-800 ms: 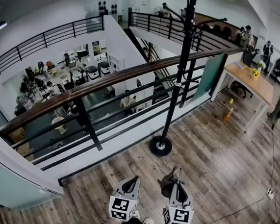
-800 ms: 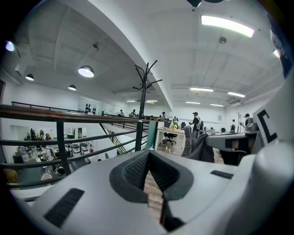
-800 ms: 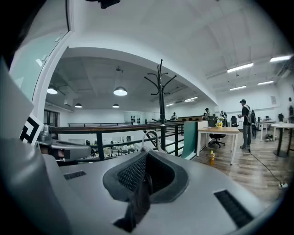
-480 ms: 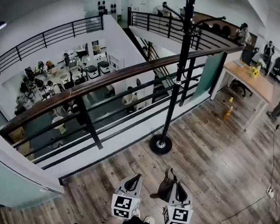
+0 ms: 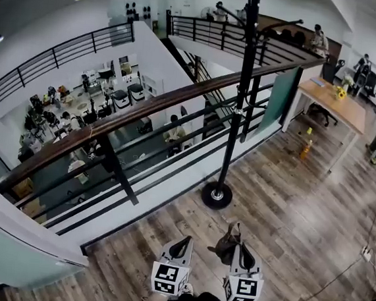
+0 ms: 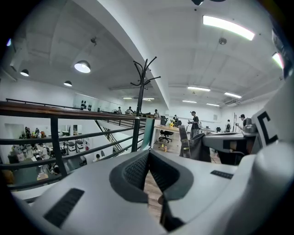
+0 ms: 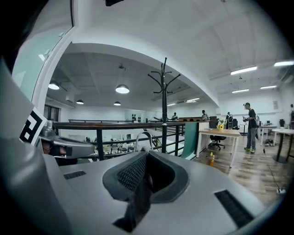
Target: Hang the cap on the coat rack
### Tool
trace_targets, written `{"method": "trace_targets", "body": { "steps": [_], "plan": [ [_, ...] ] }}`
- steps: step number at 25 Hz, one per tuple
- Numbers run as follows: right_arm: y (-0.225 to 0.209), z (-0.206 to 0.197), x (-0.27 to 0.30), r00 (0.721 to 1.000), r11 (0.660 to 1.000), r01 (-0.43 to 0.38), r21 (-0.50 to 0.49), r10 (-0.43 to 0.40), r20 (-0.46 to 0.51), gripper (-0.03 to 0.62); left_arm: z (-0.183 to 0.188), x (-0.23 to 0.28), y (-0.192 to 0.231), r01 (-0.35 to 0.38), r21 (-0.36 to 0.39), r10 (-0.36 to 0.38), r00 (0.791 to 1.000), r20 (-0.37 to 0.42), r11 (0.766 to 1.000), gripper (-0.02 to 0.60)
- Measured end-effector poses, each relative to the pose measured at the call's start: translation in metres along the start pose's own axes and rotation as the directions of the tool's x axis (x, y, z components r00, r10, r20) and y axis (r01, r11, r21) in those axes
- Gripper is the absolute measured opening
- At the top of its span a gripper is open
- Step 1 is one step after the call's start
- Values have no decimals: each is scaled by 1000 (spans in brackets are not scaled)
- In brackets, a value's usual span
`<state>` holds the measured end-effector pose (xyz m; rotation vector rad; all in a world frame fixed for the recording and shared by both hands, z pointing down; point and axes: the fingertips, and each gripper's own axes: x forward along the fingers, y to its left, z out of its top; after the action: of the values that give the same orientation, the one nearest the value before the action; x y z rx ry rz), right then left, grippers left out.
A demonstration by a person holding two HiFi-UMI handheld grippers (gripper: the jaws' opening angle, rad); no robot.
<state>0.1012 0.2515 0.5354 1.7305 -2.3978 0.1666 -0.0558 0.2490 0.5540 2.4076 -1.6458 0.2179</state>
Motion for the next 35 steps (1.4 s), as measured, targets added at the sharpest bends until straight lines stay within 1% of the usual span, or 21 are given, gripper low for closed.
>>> {"method": "trace_targets", "body": {
  "steps": [5,10,13,16,25,29,35],
  "plan": [
    [-11,-13,1,999,999,40,-6,-40,-9,25,-15,8,6,12,6,-12,1000,-19,1000,3],
    [-13,-14,19,998,998,55,-10,-55,-41,25,-12,23,18,31,0,-31,999,-40,1000,3],
    [-21,-13,35,998,999,44,-14,-45,-48,25,-9,42,18,31,-1,-31,998,-49,1000,2],
    [-37,-4,53,998,999,27,-28,-28,-49,25,2,63,13,25,-1,-25,998,-53,1000,3],
    [-78,20,137,999,999,-20,-38,19,-32,25,25,139,34,-31,-18,30,998,-51,999,3],
    [-101,32,172,999,998,-38,-45,37,-16,25,39,175,35,-46,-9,45,998,-38,999,3],
    [-130,42,207,997,995,-78,-54,78,-12,26,54,217,28,-73,-14,72,997,-28,997,3]
  ]
}}
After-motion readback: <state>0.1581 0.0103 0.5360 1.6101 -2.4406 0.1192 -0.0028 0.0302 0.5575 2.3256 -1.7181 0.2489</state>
